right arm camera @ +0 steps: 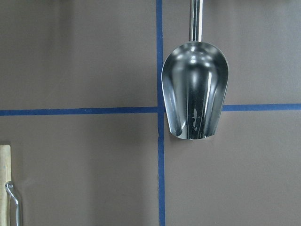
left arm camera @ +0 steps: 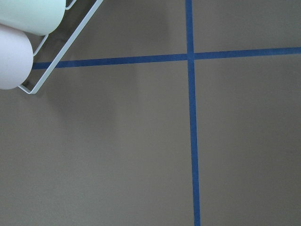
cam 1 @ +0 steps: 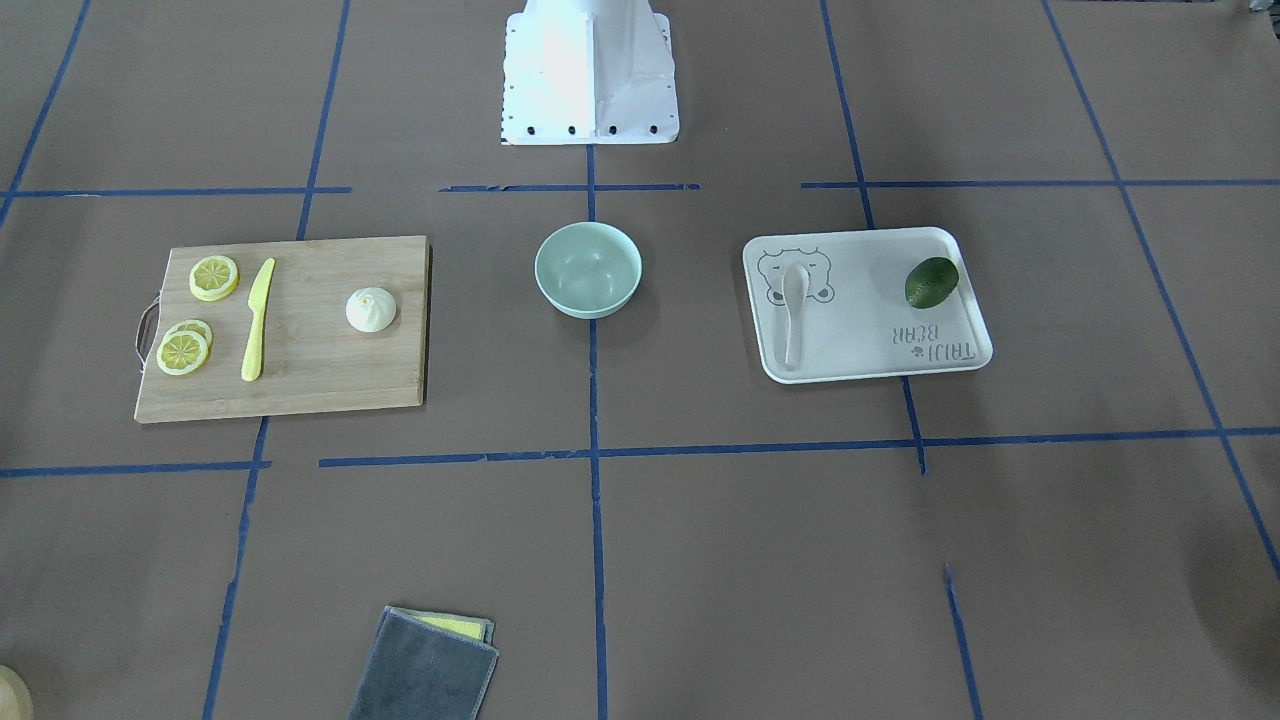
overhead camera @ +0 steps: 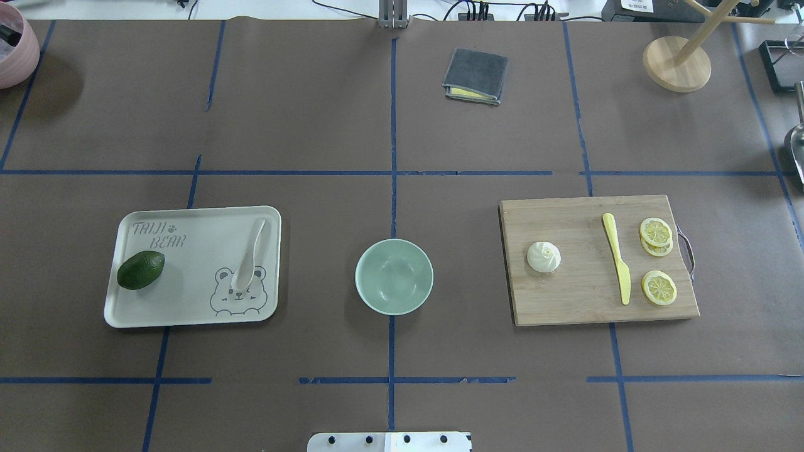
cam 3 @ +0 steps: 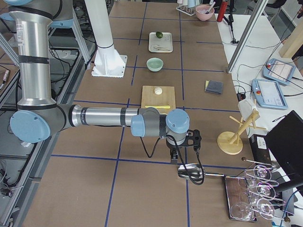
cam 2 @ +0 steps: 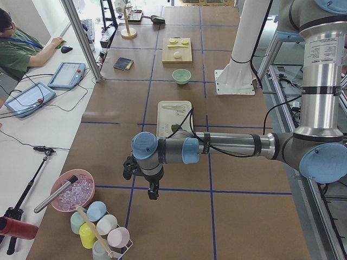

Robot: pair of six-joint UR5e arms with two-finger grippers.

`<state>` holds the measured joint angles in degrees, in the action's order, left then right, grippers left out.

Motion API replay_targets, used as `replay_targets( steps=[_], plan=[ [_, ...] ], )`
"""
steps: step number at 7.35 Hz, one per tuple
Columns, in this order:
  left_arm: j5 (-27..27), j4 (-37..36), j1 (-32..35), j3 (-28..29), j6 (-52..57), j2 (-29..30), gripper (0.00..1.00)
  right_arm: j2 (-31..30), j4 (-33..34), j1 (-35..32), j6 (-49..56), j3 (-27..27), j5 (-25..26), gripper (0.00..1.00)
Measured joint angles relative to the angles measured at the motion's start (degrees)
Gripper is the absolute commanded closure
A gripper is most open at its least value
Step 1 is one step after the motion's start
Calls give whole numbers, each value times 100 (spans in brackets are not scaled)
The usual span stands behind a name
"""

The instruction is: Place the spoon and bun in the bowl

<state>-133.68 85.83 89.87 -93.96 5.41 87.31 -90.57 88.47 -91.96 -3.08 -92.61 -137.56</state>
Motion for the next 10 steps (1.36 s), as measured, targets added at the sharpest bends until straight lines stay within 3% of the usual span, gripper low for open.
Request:
replay_targets(
  steps=[4, 6, 10],
  plan=[
    [0, 278, -27, -77, -32, 70, 0, 29, -4, 11, 0, -5, 7, 0],
    [0, 693, -284, -454, -157, 166, 0, 82, -6, 32, 0, -32, -1, 0],
    [-140, 2385, -1608, -903, -2743, 397, 0, 486, -39, 281, 7, -59, 34, 0]
  ],
)
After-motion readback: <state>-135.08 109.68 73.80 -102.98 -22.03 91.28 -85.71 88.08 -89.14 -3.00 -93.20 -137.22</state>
